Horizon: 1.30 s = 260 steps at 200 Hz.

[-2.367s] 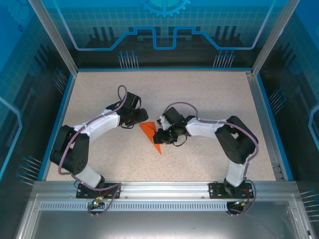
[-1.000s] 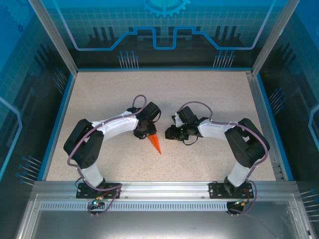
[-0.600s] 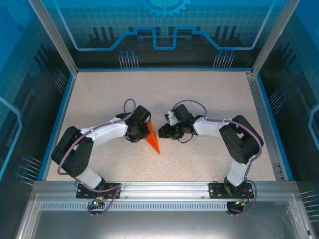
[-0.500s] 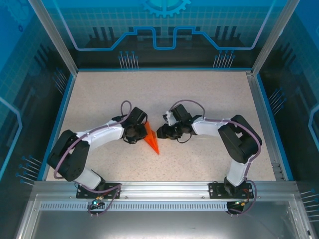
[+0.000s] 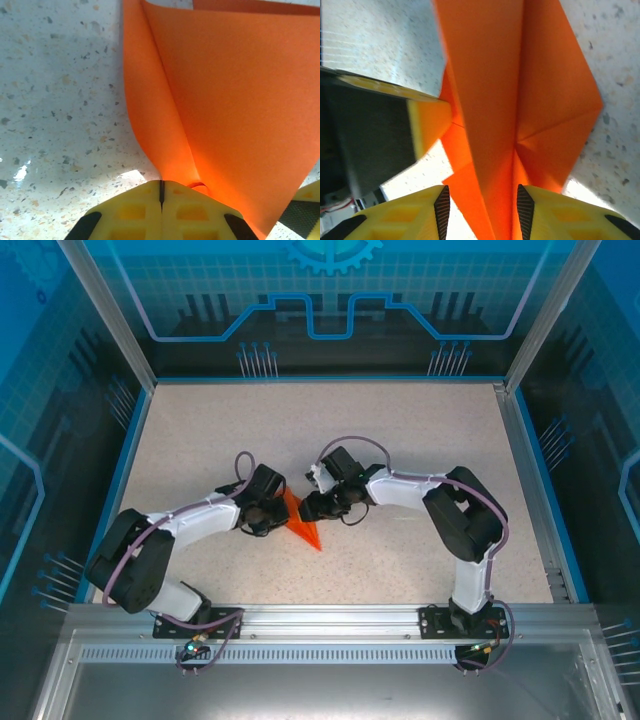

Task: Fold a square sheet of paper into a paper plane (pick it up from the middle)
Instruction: Move a paper plane to the center of the table.

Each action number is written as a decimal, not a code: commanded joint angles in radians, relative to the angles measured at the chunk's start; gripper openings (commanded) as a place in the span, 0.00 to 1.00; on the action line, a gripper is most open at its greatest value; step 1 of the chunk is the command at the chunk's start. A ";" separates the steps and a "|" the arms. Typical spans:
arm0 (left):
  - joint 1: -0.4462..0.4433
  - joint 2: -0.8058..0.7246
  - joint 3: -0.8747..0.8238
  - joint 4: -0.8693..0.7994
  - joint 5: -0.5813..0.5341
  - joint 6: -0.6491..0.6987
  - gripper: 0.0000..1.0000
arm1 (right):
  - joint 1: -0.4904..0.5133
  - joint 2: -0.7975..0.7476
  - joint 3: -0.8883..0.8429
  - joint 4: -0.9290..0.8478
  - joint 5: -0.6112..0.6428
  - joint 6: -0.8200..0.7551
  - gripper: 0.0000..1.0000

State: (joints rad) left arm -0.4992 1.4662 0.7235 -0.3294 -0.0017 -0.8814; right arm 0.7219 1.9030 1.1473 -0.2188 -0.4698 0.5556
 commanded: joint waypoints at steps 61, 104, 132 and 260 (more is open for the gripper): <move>0.011 -0.049 -0.027 0.004 0.022 0.017 0.02 | 0.011 -0.011 0.000 -0.088 0.117 -0.064 0.50; 0.013 -0.040 -0.037 0.016 0.027 0.011 0.02 | 0.004 0.006 0.007 -0.051 0.057 -0.074 0.51; 0.011 -0.042 -0.039 0.019 0.023 0.010 0.03 | 0.022 0.004 -0.001 -0.036 0.007 -0.084 0.51; 0.012 -0.055 -0.040 0.007 0.026 0.015 0.04 | 0.091 0.027 0.066 -0.154 0.133 -0.172 0.43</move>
State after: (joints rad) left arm -0.4992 1.4364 0.6983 -0.3080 -0.0013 -0.8814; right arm 0.7986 1.9118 1.1873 -0.3290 -0.3813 0.3988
